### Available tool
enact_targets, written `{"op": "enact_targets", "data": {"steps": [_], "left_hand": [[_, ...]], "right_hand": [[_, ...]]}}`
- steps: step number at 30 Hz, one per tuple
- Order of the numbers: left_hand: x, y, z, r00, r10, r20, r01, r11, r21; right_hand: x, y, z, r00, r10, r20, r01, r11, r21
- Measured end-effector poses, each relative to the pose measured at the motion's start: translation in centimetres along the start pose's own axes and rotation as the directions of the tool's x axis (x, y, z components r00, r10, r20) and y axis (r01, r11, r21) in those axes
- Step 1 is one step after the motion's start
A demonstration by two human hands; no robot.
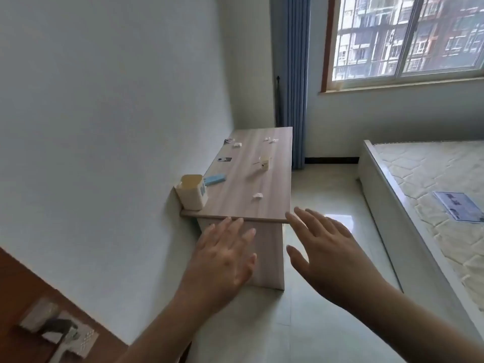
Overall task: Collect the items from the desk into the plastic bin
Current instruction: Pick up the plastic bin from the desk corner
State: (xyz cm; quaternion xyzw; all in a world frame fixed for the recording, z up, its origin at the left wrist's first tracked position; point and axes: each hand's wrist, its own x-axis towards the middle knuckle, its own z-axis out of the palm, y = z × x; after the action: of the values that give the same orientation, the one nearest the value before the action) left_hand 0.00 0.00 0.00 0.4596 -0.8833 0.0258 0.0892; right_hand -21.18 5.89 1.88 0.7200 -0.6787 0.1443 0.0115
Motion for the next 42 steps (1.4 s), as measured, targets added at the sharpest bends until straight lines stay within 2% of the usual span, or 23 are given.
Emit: {"op": "enact_targets", "data": {"steps": [2,6,10,12,18,23,28,42], "left_hand": [[0.8,-0.1,0.3,0.999,-0.006,-0.042,0.005,1.0,-0.025],[2.1,-1.6,1.4,0.997,-0.075,0.025,0.074,0.997,0.037],[3.3,-3.8,2.4,0.98,-0.133,0.148,0.123,0.989,0.078],[4.0,-5.2,2.8,0.974,-0.158,0.164,0.146,0.986,0.085],[6.2,-10.6,4.1,0.968,-0.199,0.155,0.194,0.98,0.047],[9.4,-17.0,3.1,0.97,-0.239,0.04,0.24,0.971,-0.009],[11.3,-22.5,3.5,0.964,-0.264,0.024,0.265,0.962,-0.062],[16.8,-31.1,8.7,0.938,-0.34,0.07,0.347,0.924,-0.16]], "right_hand": [[0.9,1.3,0.2,0.999,-0.05,0.015,0.05,0.999,-0.003],[3.3,2.2,1.7,0.989,-0.134,0.054,0.136,0.99,-0.033],[6.6,1.3,3.3,0.979,-0.189,0.079,0.19,0.982,-0.004],[8.3,0.4,4.3,0.976,-0.207,0.071,0.207,0.978,0.014],[13.2,-2.2,8.1,0.993,-0.111,0.034,0.111,0.994,-0.019],[18.8,-5.9,11.7,0.991,-0.118,0.069,0.118,0.993,0.005],[24.1,-9.0,13.9,0.986,-0.146,0.074,0.146,0.989,0.002],[34.3,-6.9,19.5,0.976,-0.157,0.154,0.157,0.988,0.016]]}}
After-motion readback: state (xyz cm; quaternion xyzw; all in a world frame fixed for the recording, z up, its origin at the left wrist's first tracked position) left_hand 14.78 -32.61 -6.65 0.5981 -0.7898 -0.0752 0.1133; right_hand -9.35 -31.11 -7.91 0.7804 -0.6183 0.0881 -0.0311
